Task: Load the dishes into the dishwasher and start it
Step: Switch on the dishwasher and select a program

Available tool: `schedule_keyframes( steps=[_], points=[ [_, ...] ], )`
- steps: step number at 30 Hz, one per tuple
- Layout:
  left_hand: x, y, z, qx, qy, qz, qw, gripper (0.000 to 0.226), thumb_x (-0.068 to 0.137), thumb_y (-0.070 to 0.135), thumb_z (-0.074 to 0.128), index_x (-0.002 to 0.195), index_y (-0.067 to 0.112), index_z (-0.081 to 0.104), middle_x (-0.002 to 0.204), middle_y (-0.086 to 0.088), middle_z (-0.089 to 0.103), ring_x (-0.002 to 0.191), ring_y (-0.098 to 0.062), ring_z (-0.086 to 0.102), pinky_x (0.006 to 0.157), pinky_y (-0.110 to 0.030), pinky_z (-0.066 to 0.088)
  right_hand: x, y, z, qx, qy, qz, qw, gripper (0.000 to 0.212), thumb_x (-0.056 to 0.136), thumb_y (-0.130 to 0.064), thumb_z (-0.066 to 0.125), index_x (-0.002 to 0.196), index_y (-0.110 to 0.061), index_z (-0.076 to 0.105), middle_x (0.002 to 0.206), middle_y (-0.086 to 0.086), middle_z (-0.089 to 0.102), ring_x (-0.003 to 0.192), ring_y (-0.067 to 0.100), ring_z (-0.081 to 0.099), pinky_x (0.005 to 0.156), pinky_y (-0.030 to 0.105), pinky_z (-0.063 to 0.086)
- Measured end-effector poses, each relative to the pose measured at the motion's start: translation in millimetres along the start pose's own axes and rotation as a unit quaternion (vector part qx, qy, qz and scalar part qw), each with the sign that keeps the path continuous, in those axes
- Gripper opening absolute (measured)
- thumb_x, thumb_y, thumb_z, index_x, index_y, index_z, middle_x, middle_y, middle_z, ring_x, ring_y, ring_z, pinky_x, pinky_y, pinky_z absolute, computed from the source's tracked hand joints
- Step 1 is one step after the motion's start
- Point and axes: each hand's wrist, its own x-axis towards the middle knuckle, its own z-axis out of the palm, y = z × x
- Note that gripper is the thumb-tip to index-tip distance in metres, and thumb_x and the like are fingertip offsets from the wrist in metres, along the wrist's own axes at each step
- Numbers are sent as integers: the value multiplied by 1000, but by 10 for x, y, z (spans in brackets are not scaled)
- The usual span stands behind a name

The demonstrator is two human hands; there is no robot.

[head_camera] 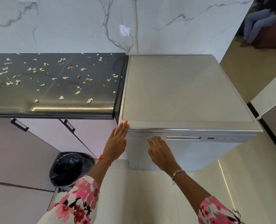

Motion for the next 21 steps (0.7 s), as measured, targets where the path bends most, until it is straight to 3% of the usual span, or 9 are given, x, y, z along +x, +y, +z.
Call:
schedule_keyframes(
  steps=[2,5,9,14,21],
  points=[
    [-41,-22,158,37,34,-6,999,72,90,12,49,148,11,7,156,-6,2,144,-24,5,118,-42,8,-74,-78,256,-24,-10,-10,1000,40,88,-25,47,121,-4,56,106,13,63,94,29,62,81,35,54],
    [-15,-109,452,73,110,15,991,67,95,18,40,148,10,0,156,-8,-7,144,-27,-1,117,-42,-2,-83,-147,649,-34,-6,-2,999,60,83,-30,64,134,-7,41,116,17,61,102,31,62,85,37,54],
    [146,-284,903,95,223,51,969,68,97,27,31,146,7,-12,154,-9,-21,143,-25,-14,117,-41,-7,15,-173,1221,-45,61,13,997,53,94,-33,42,141,-12,30,119,18,58,104,32,60,87,38,52],
    [334,-470,1293,72,341,115,930,65,100,21,28,144,10,-17,152,-2,-27,142,-17,-18,117,-33,-7,232,-87,1770,-79,190,37,978,54,96,-33,36,145,-14,23,122,20,54,107,34,56,91,42,49],
    [654,-482,1541,-2,469,163,868,63,98,16,25,145,20,-16,152,12,-23,142,-11,-13,118,-33,6,472,69,2096,-187,394,11,900,53,93,-34,44,142,-20,29,100,11,58,88,26,51,70,39,48]
  ],
)
